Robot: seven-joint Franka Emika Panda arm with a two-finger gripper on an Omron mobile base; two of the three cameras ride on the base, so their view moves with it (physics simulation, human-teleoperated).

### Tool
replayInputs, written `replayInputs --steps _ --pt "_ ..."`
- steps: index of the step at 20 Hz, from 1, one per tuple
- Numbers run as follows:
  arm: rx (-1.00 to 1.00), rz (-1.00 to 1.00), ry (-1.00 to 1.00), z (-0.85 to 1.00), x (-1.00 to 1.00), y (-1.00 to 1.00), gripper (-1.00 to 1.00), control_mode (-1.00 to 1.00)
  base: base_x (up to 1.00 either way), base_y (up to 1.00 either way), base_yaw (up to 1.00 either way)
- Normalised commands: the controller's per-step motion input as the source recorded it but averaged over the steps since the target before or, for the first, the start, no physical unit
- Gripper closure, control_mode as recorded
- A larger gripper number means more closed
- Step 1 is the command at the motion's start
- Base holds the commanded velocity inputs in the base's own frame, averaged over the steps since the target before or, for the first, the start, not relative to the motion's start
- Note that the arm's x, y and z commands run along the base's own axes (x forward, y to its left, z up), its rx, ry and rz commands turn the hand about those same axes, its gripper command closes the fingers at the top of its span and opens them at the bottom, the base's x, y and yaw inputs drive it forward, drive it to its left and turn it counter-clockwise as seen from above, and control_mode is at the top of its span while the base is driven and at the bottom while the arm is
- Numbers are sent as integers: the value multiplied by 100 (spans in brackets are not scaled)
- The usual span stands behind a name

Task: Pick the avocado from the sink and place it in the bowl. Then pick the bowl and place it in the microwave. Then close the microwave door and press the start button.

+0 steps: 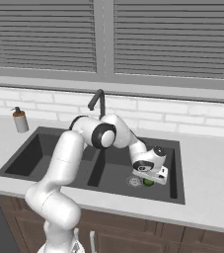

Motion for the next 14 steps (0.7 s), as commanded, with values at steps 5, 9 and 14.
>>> replayInputs --steps 5,9,14 --pt "0 0 0 -14 4 0 -100 -100 0 0 0" --pt "0 0 1 -20 0 1 100 -100 0 0 0" --pt "0 0 -3 29 -26 17 100 -100 0 0 0"
